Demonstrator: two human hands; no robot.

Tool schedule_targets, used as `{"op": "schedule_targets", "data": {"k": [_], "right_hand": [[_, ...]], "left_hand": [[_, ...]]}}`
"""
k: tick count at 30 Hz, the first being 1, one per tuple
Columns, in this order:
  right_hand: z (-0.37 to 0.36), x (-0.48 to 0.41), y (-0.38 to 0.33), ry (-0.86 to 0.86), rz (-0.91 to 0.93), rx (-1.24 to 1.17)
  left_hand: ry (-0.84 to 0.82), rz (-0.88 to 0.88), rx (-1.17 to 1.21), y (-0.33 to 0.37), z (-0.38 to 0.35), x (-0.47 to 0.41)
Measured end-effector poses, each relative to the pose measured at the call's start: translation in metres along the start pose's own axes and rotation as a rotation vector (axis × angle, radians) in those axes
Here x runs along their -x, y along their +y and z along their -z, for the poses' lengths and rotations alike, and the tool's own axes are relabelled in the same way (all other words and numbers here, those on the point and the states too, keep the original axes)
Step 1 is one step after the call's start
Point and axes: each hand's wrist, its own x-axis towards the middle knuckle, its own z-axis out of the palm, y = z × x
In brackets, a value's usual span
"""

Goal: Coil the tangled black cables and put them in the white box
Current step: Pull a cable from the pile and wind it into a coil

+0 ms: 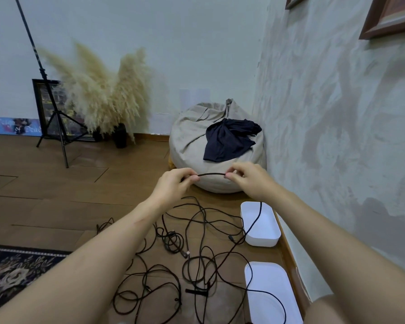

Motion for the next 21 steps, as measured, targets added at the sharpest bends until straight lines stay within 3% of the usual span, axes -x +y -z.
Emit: {"op": "schedule_targets", "data": {"k": [4, 9, 15, 21], "right_hand": [[-0.011, 0.001, -0.020, -0.070, 0.105, 0.019], [0.006, 0.004, 0.002, 0.092, -0.005, 0.047], [-0.003, 0.006, -0.016, -0.048, 0.079, 0.024], [0.005, 0.008, 0.005, 0.015, -0.021, -0.007]], "left_hand": [[-0.056, -0.051, 0.020, 0.016, -0.010, 0.000], [-0.039, 0.032, 0.062, 0.005, -0.001, 0.000], [-0.083, -0.050, 0.085, 0.022, -0.009, 0.002], [-0.053, 0.040, 0.083, 0.000, -0.003, 0.000]]}}
